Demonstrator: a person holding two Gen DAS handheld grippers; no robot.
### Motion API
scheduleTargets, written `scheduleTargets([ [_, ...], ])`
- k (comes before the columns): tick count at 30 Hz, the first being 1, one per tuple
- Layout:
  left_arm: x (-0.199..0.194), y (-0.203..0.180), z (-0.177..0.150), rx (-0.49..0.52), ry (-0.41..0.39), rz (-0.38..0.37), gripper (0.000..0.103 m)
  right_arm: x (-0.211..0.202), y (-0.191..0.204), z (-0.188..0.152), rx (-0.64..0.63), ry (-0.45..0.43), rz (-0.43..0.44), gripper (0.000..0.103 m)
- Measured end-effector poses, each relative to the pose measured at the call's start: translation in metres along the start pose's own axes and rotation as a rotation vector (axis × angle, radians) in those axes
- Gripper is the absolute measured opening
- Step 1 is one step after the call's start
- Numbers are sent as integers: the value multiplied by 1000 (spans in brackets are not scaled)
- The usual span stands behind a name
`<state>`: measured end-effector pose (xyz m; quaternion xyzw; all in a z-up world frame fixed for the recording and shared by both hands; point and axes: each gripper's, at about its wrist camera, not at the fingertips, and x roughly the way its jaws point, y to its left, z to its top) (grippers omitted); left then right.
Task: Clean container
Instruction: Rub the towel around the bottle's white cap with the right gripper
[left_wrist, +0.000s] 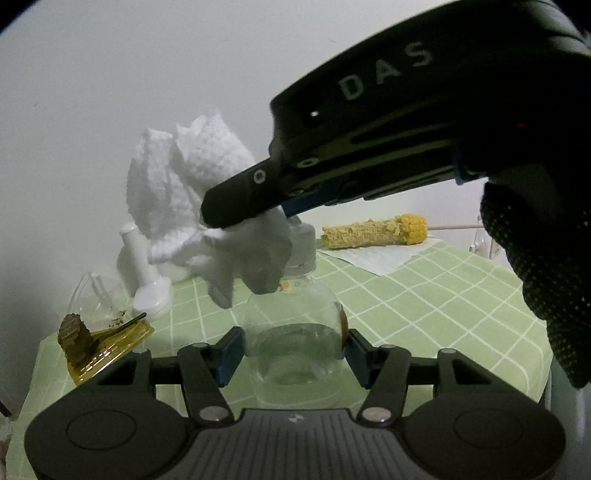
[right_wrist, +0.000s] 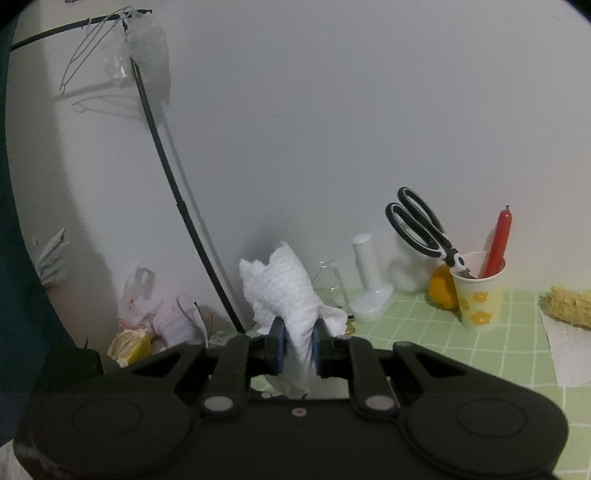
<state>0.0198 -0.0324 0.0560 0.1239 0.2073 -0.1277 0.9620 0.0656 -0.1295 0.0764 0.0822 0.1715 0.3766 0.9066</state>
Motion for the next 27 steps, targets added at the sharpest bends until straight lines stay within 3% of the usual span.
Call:
scheduleTargets([
  [13, -7, -7, -2, 25, -7, -7, 60, -1, -17, -2, 84, -12, -122, 16],
  [19, -5, -4, -1, -13, -3, -4, 60, -4, -23, -6, 113, 1, -154, 16],
  [27, -2, 0, -3, -73, -1, 2, 60, -14, -28, -18, 180, 10, -140, 16],
])
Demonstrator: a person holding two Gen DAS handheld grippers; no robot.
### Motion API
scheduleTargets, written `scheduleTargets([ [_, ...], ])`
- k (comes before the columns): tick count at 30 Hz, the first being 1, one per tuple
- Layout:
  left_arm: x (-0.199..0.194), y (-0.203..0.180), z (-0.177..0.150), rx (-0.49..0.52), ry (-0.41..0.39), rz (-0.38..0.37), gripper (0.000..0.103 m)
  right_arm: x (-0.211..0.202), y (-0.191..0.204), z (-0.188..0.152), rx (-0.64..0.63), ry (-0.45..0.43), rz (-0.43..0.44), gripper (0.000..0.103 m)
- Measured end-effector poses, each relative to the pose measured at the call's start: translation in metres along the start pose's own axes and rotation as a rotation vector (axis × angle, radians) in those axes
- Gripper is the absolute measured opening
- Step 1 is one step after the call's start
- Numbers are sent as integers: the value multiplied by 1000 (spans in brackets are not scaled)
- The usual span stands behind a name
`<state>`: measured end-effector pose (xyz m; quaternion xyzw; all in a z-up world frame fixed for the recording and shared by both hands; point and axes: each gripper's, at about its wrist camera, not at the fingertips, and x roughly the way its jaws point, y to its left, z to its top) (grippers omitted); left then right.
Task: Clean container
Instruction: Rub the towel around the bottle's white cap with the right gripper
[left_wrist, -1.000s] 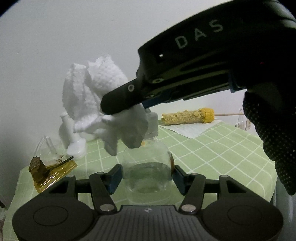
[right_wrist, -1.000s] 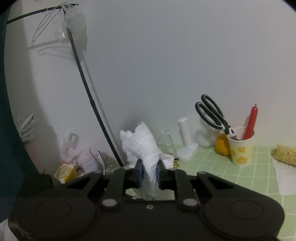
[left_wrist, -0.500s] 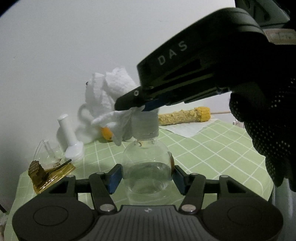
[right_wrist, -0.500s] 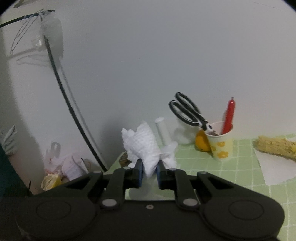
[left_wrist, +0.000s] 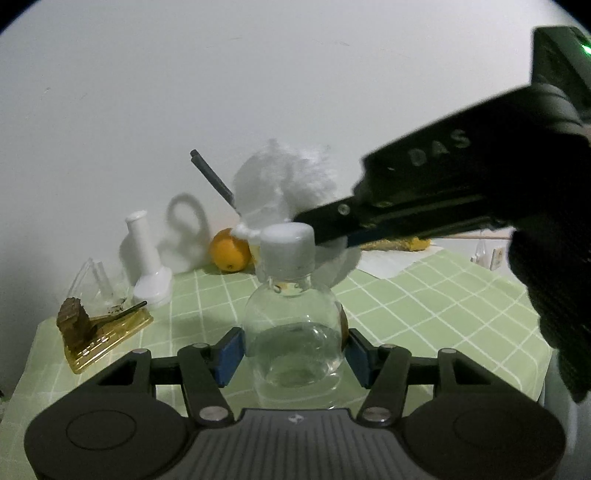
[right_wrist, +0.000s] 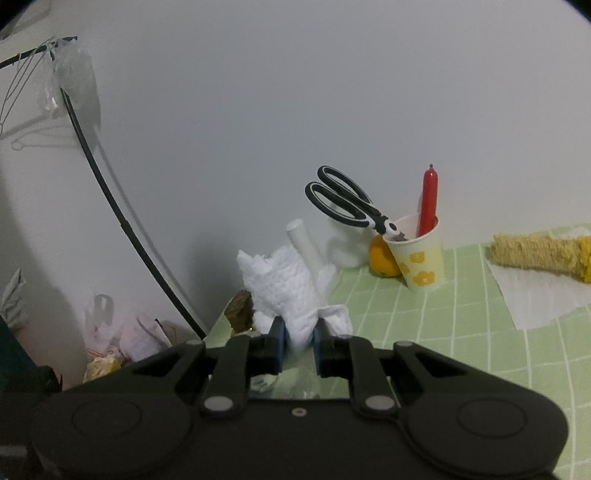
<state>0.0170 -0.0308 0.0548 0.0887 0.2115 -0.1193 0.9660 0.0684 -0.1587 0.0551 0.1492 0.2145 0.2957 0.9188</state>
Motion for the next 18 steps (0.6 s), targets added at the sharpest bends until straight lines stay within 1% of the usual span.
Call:
scheduleTargets([
  [4, 4, 2, 1, -24, 0, 10, 60, -6, 0, -7, 13, 14, 6, 16],
  [8, 6, 3, 2, -23, -3, 17, 60, -11, 5, -18, 20, 46, 23, 15],
  [11, 7, 3, 2, -21, -3, 16, 60, -15, 8, -25, 25, 50, 47, 13],
  [14, 6, 4, 2, -24, -3, 15, 60, -19, 11, -27, 10, 35, 57, 8],
  [18, 5, 5, 2, -25, -3, 15, 60, -26, 17, -23, -53, -9, 37, 5],
])
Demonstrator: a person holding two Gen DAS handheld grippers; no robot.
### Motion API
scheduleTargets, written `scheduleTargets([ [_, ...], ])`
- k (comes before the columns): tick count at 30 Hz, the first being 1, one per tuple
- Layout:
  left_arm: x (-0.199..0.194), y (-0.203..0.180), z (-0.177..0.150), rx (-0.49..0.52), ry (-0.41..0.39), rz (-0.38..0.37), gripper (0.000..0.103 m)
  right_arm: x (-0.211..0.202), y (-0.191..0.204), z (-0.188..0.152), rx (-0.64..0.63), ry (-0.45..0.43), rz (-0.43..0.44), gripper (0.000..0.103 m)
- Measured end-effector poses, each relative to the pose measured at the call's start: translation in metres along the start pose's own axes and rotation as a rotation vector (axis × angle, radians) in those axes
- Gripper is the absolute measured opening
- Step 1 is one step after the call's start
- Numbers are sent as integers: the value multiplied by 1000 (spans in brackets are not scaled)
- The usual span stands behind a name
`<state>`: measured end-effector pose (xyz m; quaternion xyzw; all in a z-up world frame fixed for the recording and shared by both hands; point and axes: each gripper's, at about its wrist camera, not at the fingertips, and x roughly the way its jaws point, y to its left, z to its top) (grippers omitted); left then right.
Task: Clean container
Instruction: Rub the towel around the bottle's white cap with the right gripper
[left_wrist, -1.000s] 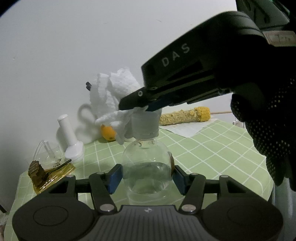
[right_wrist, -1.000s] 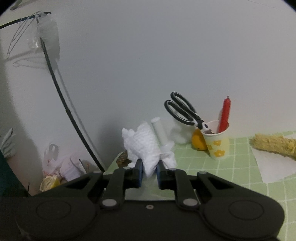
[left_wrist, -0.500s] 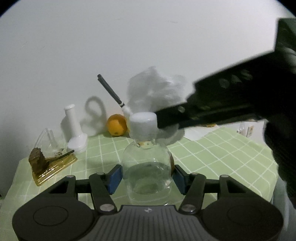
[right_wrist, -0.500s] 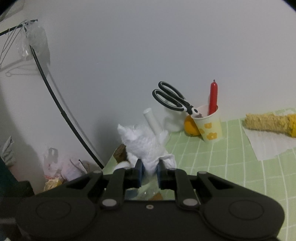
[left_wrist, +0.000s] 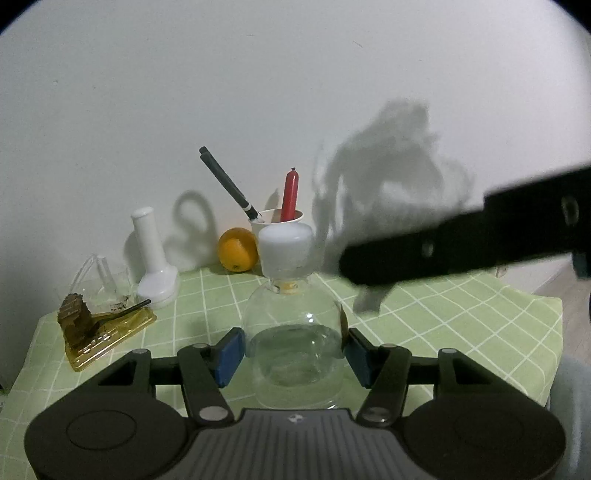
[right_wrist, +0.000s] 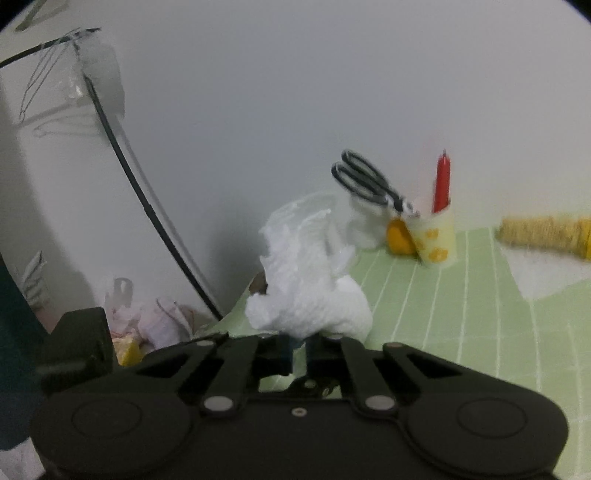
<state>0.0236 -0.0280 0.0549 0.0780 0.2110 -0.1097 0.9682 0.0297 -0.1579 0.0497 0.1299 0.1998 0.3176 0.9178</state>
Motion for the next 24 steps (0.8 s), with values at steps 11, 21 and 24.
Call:
scheduleTargets([
  [11, 4, -4, 0, 8, 1, 6, 60, 9, 43, 19, -292, -43, -7, 5],
  [21, 3, -2, 1, 10, -1, -2, 60, 19, 26, 28, -291, -9, -111, 5],
  [24, 1, 0, 1, 12, -1, -7, 60, 15, 23, 30, -260, -24, -68, 5],
])
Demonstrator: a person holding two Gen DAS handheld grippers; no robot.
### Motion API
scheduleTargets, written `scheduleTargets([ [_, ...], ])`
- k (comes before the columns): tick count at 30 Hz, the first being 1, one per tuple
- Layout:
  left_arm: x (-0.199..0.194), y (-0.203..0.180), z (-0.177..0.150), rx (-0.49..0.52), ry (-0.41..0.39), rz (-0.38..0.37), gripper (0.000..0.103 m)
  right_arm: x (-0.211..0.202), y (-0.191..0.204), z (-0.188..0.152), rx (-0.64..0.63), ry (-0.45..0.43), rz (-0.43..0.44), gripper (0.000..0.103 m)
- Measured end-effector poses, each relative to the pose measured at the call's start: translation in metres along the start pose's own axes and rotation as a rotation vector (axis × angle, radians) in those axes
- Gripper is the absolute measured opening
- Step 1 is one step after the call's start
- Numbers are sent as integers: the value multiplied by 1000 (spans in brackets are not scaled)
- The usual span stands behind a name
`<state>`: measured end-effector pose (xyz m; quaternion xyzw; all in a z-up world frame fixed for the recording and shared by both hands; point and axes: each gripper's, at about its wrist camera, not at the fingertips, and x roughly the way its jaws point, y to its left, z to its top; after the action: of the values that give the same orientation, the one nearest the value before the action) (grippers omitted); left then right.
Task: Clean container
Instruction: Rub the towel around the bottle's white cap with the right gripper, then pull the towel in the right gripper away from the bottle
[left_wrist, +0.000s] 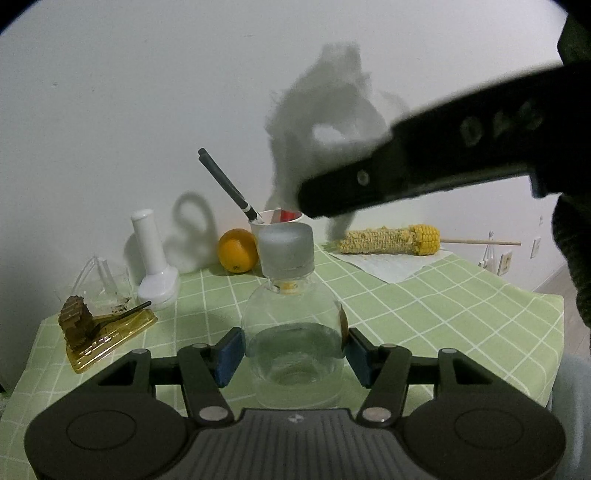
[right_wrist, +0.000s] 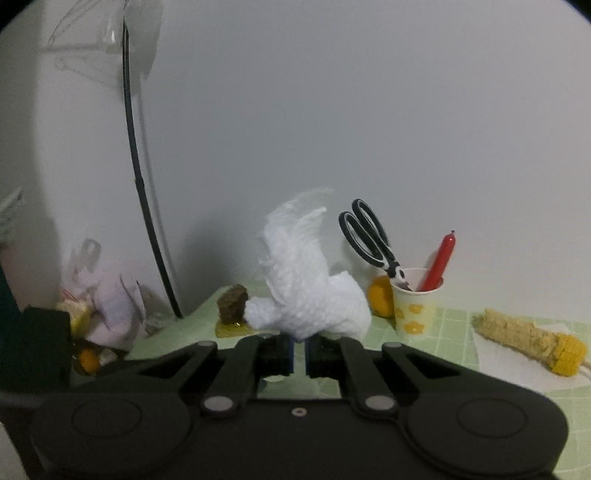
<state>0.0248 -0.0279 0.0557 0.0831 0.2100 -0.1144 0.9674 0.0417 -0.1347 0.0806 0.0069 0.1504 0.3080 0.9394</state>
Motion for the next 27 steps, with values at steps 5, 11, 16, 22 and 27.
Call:
scheduleTargets([
  [5, 0, 2, 0, 1, 1, 0, 61, 3, 9, 0, 62, 5, 142, 5],
  [11, 2, 6, 0, -3, 3, -1, 61, 13, -2, -7, 255, 38, 202, 5],
  [16, 6, 8, -1, 1, 2, -1, 61, 12, -21, -8, 357, 30, 189, 5],
  [22, 8, 10, 0, -7, 9, 1, 61, 5, -36, -11, 392, 18, 136, 5],
  [27, 4, 8, 2, 2, 13, 10, 66, -3, -47, -19, 367, 25, 33, 5],
])
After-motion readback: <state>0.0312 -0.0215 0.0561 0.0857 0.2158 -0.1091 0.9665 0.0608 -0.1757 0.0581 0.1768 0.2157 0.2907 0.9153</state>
